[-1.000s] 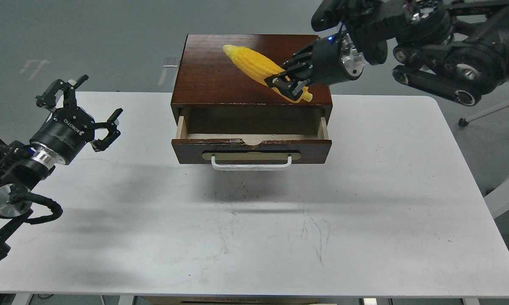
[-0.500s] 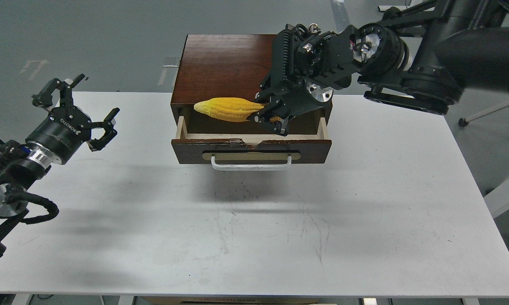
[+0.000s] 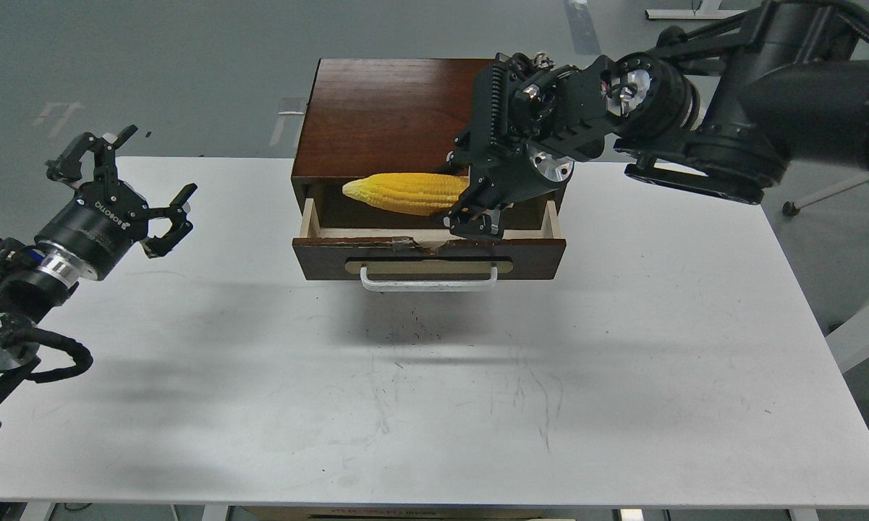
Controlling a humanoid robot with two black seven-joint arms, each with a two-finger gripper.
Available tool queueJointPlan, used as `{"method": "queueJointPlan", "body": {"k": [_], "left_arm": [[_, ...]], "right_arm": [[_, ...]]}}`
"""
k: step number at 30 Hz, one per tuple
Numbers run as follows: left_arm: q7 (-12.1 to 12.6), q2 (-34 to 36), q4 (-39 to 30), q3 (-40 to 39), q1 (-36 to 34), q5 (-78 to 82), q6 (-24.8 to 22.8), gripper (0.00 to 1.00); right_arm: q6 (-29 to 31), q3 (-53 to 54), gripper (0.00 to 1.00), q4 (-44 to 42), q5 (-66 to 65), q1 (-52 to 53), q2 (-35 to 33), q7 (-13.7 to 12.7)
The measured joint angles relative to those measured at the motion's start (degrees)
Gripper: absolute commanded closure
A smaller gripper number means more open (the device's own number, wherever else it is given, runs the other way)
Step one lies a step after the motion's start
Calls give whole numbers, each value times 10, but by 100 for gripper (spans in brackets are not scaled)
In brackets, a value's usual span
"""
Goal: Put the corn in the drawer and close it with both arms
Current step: 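Lower the corn into the open drawer and release it, then withdraw the right gripper away from the chest to its side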
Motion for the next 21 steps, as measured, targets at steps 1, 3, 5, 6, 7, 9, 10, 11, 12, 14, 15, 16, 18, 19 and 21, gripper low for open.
{"method": "queueJointPlan", "body": {"k": [1, 3, 5, 6, 7, 9, 10, 11, 12, 14, 15, 16, 18, 19, 21], "left_arm": [[0, 0, 0, 0, 0, 0, 0, 1], [0, 0, 0, 0, -1, 0, 0, 1], [0, 3, 3, 2, -8, 1, 0, 1], [0, 7, 5, 5, -14, 2, 0, 1], [1, 13, 7, 6, -20, 3, 0, 1], [1, 25, 12, 8, -33, 3, 0, 1], [1, 31, 17, 8, -40, 3, 0, 1], [1, 34, 25, 7, -45, 3, 0, 1], [1, 36, 35, 7, -48, 3, 0, 1], [1, 39, 55, 4, -53, 3, 0, 1], [1, 40, 61, 2, -55, 3, 0, 1], [1, 40, 67, 2, -59, 3, 0, 1], [1, 46, 73, 3, -71, 3, 0, 1], [0, 48, 74, 5, -75, 2, 0, 1], [-4, 48, 75, 7, -77, 3, 0, 1]], "right_arm": [[0, 0, 12, 0, 1, 0, 0, 0], [0, 2, 0, 1, 3, 0, 0, 0], [0, 11, 0, 1, 10, 1, -4, 0], [0, 18, 0, 1, 20, 2, -10, 0], [0, 25, 0, 1, 33, 3, -15, 0], [0, 43, 0, 1, 69, 3, -29, 0], [0, 55, 0, 1, 96, 4, -39, 0], [0, 66, 0, 1, 124, 4, -51, 0], [0, 77, 0, 1, 160, 4, -65, 0], [0, 99, 0, -3, 210, -1, -96, 0], [0, 107, 0, -3, 230, -5, -107, 0], [0, 117, 0, -3, 256, -15, -121, 0], [0, 152, 0, -3, 317, -52, -158, 0], [0, 173, 0, -2, 343, -73, -176, 0], [-1, 216, 0, -1, 391, -124, -212, 0]]}}
